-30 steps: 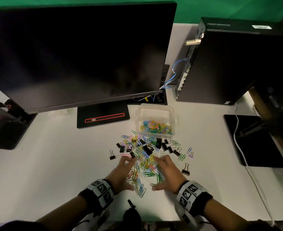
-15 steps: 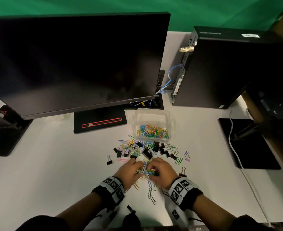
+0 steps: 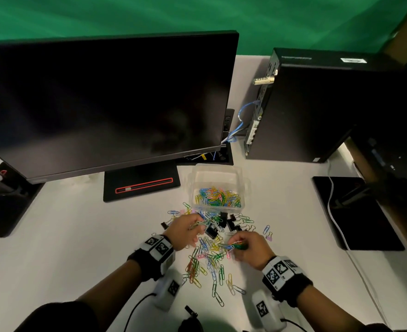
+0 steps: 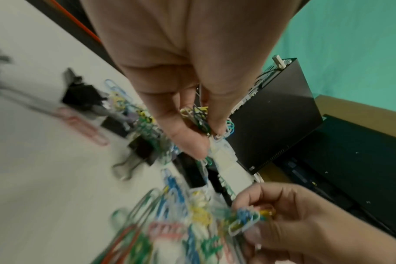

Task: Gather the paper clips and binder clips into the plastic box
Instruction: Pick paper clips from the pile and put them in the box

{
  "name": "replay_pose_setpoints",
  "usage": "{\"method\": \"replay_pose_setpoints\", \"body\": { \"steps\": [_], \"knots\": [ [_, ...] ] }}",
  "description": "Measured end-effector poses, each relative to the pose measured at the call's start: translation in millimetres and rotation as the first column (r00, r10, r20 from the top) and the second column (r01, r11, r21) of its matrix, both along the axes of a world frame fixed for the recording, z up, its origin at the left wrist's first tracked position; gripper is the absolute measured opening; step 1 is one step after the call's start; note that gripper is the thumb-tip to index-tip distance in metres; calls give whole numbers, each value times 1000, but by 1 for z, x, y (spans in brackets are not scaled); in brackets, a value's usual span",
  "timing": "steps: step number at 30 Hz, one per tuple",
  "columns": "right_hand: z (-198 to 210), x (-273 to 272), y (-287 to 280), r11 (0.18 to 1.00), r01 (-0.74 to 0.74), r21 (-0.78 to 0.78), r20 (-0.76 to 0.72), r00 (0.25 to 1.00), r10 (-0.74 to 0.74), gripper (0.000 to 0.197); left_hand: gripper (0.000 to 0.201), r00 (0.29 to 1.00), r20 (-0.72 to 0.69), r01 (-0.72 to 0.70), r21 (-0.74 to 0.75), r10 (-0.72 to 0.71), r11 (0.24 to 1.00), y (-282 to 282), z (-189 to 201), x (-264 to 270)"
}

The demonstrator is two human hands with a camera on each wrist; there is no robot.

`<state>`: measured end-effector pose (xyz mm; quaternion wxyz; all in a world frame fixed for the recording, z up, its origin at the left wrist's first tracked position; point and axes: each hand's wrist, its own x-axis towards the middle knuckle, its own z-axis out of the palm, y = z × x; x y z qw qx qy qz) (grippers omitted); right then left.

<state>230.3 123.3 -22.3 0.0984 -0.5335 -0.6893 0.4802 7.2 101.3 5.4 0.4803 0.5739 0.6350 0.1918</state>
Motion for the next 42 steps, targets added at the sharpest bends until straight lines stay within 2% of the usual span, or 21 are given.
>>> {"method": "replay_pose_setpoints", "body": {
  "steps": [4,7,11,17,21,26,29,32,36,42],
  "knots": [
    [4,3,1,998,42,-40,-58,997,-44,35,16,995,42,-89,69,87,994,37,11,10],
    [9,4,5,999,-17,-35,-67,998,15,31,25,984,62,-170,59,166,984,65,10,16],
    [17,5,14,996,-83,-13,-20,996,82,35,27,981,16,-193,62,192,979,81,-1,17],
    [26,1,31,999,-47,14,-33,998,47,41,34,993,-47,-105,103,110,989,81,-1,9],
    [35,-9,57,999,22,36,-63,998,-20,29,38,992,-23,-123,148,127,981,66,2,1],
    [45,-29,87,991,96,89,-101,991,-87,34,31,989,-138,-21,229,54,973,36,5,2],
    [46,-38,96,990,68,124,-110,992,-55,42,29,975,-209,116,174,-78,978,19,-1,7],
    [48,-42,94,984,40,174,-80,996,-27,41,40,928,-341,202,124,-150,971,11,-12,15],
    [49,-35,77,985,5,171,-51,999,4,36,59,889,-440,197,117,-127,973,7,-23,28],
    [31,-19,38,990,-125,66,54,991,121,22,53,881,-468,167,170,-70,971,8,-25,33]
  ]
}}
